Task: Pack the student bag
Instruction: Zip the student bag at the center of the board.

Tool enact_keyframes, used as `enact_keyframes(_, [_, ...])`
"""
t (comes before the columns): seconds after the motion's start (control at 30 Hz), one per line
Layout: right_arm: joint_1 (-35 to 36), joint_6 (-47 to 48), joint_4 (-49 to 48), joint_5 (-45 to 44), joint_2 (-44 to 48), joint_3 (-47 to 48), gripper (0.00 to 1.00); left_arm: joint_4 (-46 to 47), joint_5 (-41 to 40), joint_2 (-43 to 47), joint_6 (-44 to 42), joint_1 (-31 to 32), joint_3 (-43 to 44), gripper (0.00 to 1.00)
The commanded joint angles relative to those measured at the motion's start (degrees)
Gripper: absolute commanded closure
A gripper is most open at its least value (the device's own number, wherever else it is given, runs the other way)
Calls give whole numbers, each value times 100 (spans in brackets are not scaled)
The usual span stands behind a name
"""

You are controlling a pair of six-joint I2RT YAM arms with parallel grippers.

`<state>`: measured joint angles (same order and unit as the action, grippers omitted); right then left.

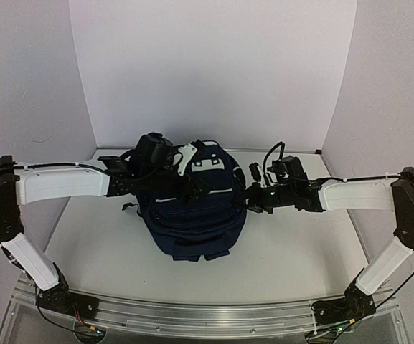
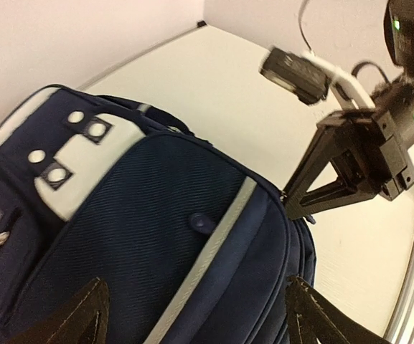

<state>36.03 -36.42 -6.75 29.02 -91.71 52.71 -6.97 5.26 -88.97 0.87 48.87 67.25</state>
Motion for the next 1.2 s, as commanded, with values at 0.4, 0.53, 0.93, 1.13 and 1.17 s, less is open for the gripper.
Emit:
enact_keyframes(0.4, [-30,48,-16,7,300,-29,100,672,-1129,-2236,-624,827,1463,40])
enact_keyframes(0.53, [-32,40,-20,-49,316,-89,100,931,-1245,-2212,-709,882,1364,62])
enact_keyframes(0.93, [-42,-449,157,-1452,797,-52,100,732,-1078,-1935,-343,1071,602,100])
enact_keyframes(1.13, [-63,-644,644,-2062,801,41,100,648,-1348,-1477,87,1211,-16,100])
enact_keyframes(1.17, [-67,-679,670,-2082,817,29,100,593,-1406,-1393,208,1212,-112,100])
